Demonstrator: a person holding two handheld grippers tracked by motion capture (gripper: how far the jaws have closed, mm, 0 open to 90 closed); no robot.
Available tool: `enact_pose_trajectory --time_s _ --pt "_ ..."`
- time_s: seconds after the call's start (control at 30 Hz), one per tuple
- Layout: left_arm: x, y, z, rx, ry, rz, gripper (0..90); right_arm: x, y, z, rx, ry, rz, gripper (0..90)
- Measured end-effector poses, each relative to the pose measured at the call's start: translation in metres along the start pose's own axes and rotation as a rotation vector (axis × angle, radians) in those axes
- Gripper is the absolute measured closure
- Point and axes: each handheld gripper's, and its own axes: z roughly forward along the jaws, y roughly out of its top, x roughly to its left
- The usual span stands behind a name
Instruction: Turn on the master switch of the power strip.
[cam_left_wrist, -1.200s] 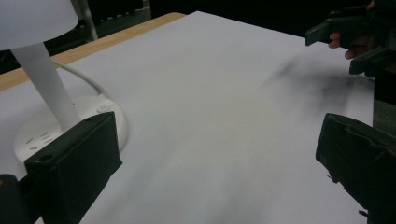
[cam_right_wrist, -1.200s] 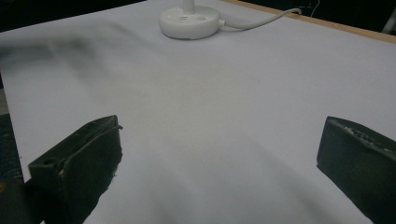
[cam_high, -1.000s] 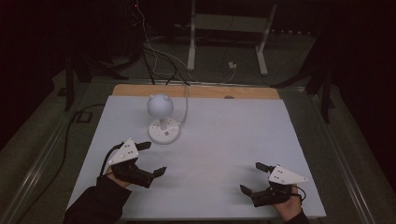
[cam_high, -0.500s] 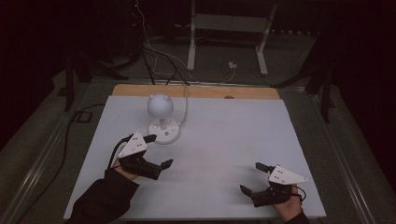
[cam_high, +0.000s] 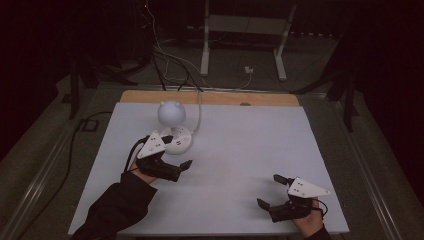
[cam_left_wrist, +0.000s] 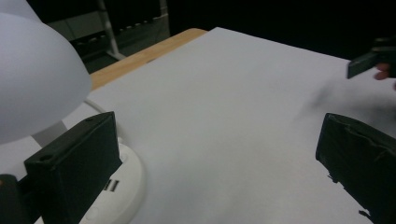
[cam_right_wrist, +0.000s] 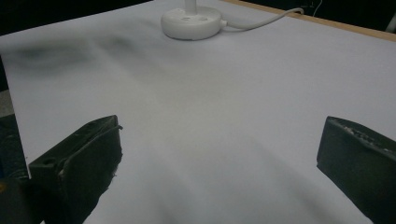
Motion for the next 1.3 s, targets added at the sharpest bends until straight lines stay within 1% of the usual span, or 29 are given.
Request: enact_pose_trajectory --time_s 0.07,0.13,0.23,0.33,0.4,0.47,0.53,0.63,0.7,0.73,0.77,0.8,0.87,0.93,0.97,1.0,1.07,1.13,1.23,1.3 --pt "0.001 0.001 0.003 -0.004 0.022 0.001 0.2 0.0 0.0 0.0 0.001 0.002 0.0 0.0" --pt "0.003 0.002 0.006 -0.006 0.026 -0.008 0.2 0.001 0.0 0.0 0.0 0.002 -0.001 0.0" --pt "0.005 0.002 0.012 -0.004 0.054 -0.003 0.2 0.0 0.0 0.0 0.0 0.002 0.0 0.0" --pt "0.006 0.002 0.019 0.005 0.079 -0.022 0.2 0.0 0.0 0.0 0.002 0.004 0.004 0.0" --pt "0.006 0.001 0.024 0.02 0.098 -0.034 0.2 0.0 0.0 0.0 0.003 0.005 0.004 0.0" --pt "0.006 0.0 0.03 0.025 0.098 -0.037 0.2 -0.001 0.0 0.0 0.001 0.006 0.006 0.0" --pt "0.005 -0.003 0.035 0.041 0.114 -0.031 0.3 -0.001 0.0 0.0 0.0 0.008 0.008 0.0" --pt "0.004 -0.006 0.041 0.052 0.123 -0.026 0.2 -0.001 0.0 -0.001 -0.004 0.009 0.009 0.0" --pt "0.004 -0.008 0.044 0.058 0.126 -0.048 0.2 -0.001 0.0 -0.001 -0.004 0.011 0.014 0.0" --pt "0.003 -0.009 0.045 0.067 0.141 -0.055 0.2 -0.001 -0.001 -0.001 -0.002 0.012 0.015 0.0" --pt "0.001 -0.01 0.047 0.067 0.166 -0.056 0.2 -0.001 0.0 0.0 -0.002 0.012 0.013 0.0" --pt "0.0 -0.011 0.049 0.069 0.172 -0.05 0.2 -0.001 0.0 0.0 -0.002 0.014 0.014 0.0" --pt "-0.001 -0.014 0.053 0.075 0.179 -0.044 0.2 -0.001 0.0 0.0 -0.003 0.014 0.013 0.0" --pt "-0.002 -0.017 0.057 0.097 0.192 -0.039 0.2 -0.001 0.0 -0.001 -0.004 0.012 0.013 0.0" --pt "-0.002 -0.018 0.059 0.112 0.182 -0.038 0.2 -0.001 0.0 -0.001 -0.004 0.012 0.013 0.0" --pt "-0.001 -0.019 0.06 0.124 0.179 -0.042 0.2 -0.001 0.0 -0.001 -0.005 0.013 0.014 0.0" --pt "0.0 -0.021 0.063 0.141 0.187 -0.054 1.5 -0.001 0.0 -0.001 -0.004 0.014 0.017 0.0" --pt "0.0 -0.023 0.067 0.16 0.202 -0.058 3.1 -0.001 0.0 -0.001 -0.001 0.018 0.016 0.0" --pt "0.001 -0.025 0.072 0.18 0.217 -0.042 6.1 -0.001 0.0 0.0 -0.003 0.019 0.016 0.0" --pt "0.0 -0.025 0.074 0.183 0.24 -0.023 9.6 -0.001 0.0 -0.001 -0.002 0.018 0.018 0.0"
